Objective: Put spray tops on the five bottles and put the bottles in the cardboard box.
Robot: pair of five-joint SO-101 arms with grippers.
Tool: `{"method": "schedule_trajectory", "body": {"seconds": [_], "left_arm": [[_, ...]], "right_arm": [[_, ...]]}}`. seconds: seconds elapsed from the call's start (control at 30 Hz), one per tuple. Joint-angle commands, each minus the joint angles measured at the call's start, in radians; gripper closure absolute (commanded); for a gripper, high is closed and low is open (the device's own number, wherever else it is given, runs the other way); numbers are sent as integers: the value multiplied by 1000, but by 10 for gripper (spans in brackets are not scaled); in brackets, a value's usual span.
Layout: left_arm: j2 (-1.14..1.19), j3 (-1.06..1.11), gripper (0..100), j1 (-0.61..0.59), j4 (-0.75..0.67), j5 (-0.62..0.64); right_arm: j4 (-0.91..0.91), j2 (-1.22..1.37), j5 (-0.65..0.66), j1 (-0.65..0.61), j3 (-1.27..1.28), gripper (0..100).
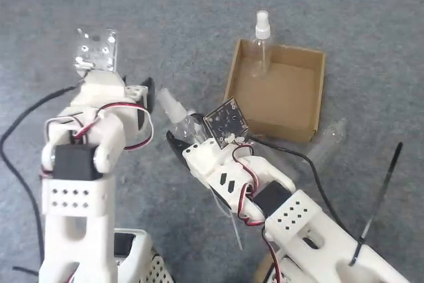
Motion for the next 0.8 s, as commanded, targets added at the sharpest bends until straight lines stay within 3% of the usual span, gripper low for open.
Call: {"method": "schedule_trajectory", "body": {"seconds": [0.0,0.27,0.57,0.77], "left_arm": [[-5,18,855,51,-23,-8],[-6,21,855,87,-23,-9],[-8,-12,852,-2,-21,-6],[-149,77,852,5,15,-3]], "right_arm": [[-27,-45,-9,7,-14,992],[-27,-45,-9,7,-14,992],[-27,-47,-6,16,-23,992],[-16,-38,-6,130,-137,992]]}}
